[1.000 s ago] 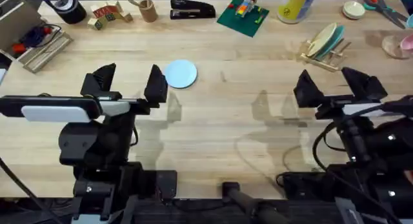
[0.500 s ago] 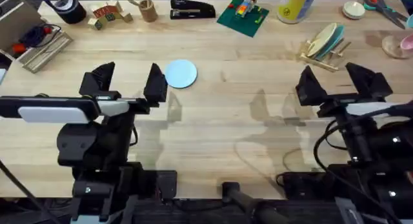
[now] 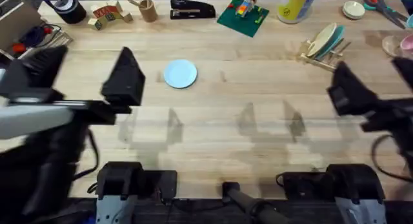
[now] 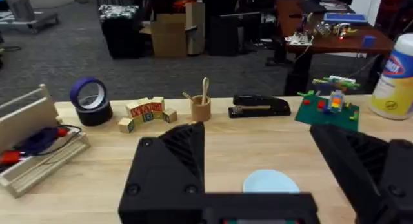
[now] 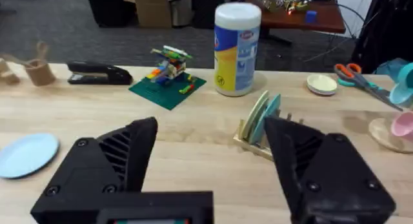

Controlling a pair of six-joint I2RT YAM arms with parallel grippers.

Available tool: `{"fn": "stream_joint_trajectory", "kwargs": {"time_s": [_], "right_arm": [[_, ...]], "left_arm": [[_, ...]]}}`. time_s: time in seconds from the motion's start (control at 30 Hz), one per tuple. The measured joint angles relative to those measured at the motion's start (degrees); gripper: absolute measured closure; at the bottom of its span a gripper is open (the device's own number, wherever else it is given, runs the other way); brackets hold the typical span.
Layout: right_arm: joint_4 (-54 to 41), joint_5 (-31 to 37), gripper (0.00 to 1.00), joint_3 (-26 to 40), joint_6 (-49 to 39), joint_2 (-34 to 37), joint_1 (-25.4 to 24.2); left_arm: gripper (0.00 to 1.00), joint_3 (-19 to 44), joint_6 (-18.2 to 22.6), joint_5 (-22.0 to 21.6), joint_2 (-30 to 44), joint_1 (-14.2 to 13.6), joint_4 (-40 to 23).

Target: Pick up the plates from the table one by one and place each into a slot on the dish rack.

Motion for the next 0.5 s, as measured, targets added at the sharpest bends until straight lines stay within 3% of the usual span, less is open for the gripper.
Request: {"fn": "stream_joint_trajectory", "kwargs": {"time_s": [0.2,0.5], "right_arm": [[-12.19,-0.08,0.010,14.03,0.00,4.92,0.00],[-27.31,-0.24,0.010,32.22,0.00,20.87,0.00]], "left_arm": [[0.008,14.84,-0.85,0.02,9.41,0.00,-10.38],[0.008,37.82,-1.14,1.33,27.91,0.02,-28.05]]}}
